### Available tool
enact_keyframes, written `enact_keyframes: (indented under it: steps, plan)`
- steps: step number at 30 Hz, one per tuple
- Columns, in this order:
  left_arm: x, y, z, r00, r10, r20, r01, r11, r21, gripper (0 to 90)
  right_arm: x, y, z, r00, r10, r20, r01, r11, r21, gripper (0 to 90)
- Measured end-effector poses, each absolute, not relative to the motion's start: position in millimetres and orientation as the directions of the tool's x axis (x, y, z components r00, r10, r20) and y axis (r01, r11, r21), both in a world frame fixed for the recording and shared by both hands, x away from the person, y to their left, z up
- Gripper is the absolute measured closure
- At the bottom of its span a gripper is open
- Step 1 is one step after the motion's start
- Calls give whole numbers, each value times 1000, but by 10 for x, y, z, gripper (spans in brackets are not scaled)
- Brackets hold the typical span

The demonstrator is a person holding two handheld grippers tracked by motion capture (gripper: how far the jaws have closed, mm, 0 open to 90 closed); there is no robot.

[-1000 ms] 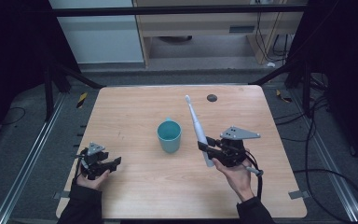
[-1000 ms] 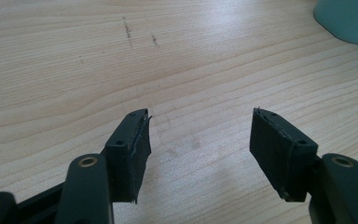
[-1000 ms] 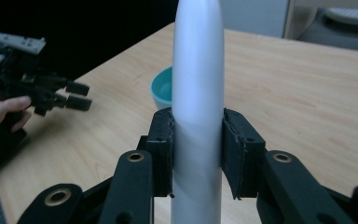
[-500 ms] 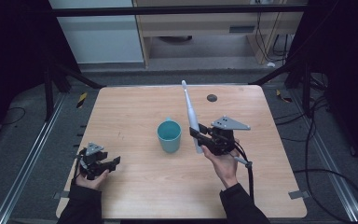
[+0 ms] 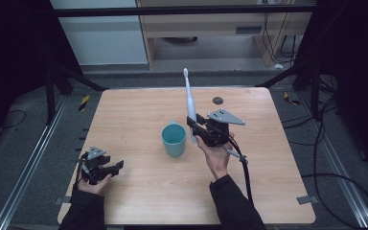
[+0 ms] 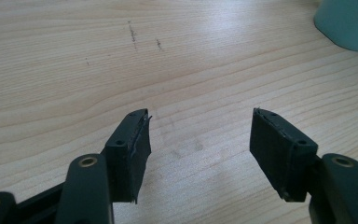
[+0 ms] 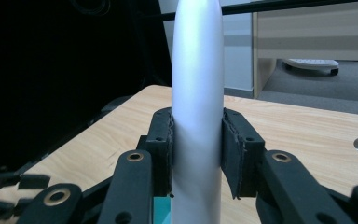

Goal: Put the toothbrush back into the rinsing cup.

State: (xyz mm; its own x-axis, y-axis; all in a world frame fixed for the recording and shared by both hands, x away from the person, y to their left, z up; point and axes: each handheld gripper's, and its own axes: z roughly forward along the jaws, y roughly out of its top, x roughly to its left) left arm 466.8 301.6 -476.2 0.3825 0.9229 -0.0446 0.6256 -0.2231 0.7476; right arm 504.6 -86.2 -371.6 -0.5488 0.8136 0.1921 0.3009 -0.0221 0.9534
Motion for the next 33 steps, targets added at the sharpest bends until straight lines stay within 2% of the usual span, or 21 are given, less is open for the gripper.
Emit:
enact_keyframes:
  steps: [33]
  plan:
    - [4669, 3030, -4761, 383, 922, -51, 625, -218, 749, 376, 5382, -253, -3972, -486, 843, 230, 306, -83, 949, 663]
